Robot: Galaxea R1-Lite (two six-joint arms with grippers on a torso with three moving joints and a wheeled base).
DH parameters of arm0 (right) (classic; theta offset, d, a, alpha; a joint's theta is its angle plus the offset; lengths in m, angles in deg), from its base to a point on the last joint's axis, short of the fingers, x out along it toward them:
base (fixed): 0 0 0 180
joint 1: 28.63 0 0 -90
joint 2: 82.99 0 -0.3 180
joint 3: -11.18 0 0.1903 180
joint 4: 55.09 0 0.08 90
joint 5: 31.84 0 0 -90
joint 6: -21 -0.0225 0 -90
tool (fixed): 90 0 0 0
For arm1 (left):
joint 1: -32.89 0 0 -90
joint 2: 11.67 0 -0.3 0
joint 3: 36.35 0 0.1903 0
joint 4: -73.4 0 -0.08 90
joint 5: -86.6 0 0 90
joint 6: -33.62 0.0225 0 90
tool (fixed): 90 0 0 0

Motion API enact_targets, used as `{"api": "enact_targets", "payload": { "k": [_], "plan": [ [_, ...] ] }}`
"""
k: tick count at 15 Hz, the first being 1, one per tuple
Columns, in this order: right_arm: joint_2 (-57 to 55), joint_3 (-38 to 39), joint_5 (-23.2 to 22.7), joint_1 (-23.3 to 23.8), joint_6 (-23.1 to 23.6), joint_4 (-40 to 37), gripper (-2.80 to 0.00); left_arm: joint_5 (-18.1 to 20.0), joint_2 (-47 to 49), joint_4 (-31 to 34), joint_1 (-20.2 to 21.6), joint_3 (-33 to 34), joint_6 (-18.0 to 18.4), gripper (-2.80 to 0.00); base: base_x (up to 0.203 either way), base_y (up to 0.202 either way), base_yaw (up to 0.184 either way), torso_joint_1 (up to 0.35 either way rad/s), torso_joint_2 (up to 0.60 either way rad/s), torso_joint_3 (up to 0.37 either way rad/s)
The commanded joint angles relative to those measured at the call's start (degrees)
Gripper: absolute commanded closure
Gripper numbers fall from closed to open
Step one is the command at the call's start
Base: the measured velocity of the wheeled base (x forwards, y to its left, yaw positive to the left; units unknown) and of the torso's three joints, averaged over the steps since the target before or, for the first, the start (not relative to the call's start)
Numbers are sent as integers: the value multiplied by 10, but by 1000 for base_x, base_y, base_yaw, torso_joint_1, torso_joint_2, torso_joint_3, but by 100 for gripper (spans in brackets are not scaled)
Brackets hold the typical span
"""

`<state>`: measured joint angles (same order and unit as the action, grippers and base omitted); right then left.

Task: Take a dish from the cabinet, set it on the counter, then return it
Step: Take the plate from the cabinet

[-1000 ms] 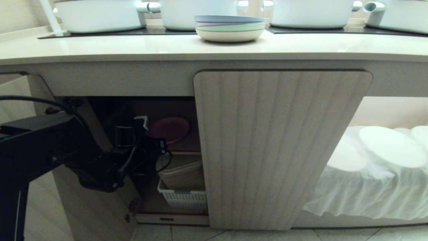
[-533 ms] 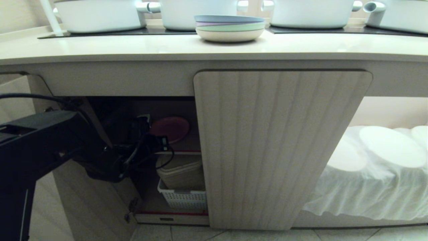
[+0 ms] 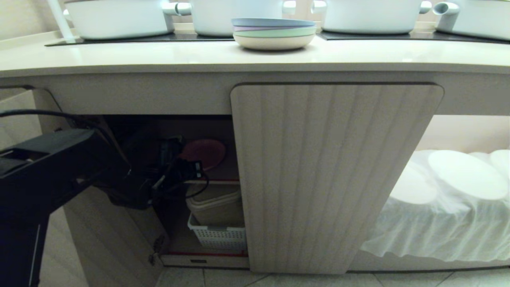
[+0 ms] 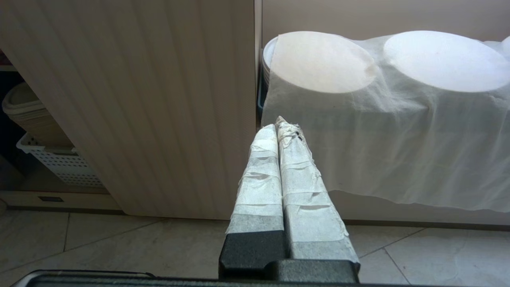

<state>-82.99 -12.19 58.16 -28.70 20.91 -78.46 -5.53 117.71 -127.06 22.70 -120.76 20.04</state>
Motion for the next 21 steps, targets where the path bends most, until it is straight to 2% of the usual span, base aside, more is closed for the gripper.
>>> {"api": "enact_targets", "payload": {
  "k": [1, 8, 12, 14, 16, 17, 19, 21],
  "plan": [
    [0, 0, 0, 0, 0, 0, 0, 0, 15, 0, 0, -26, -6, 0, 0, 0, 0, 0, 0, 0],
    [0, 0, 0, 0, -1, 0, 0, 0, 33, 68, 2, -79, -15, 0, 0, 0, 0, 0, 0, 0],
    [0, 0, 0, 0, -2, 0, 0, -1, 34, 82, 2, -90, -54, 0, 0, 0, 0, 0, 0, 0],
    [0, 0, 0, 0, -2, 0, 0, -21, 35, 84, 2, -91, -67, 0, 0, 0, 0, 0, 0, 0],
    [0, 0, 0, 0, -2, 0, 0, -44, 36, 112, 3, -100, -76, 0, 0, 0, 0, 0, 0, 0],
    [0, 0, 0, 0, -2, 0, 0, -51, 36, 122, 3, -112, -92, 0, 0, 0, 0, 0, 0, 0],
    [0, 0, 0, 0, -2, 0, 0, -55, 36, 150, 3, -137, -118, 0, 0, 0, 0, 0, 0, 0],
    [0, 0, 0, 0, -2, 0, 0, -56, 38, 159, 3, -150, -121, 0, 0, 0, 0, 0, 0, 0]
  ]
}}
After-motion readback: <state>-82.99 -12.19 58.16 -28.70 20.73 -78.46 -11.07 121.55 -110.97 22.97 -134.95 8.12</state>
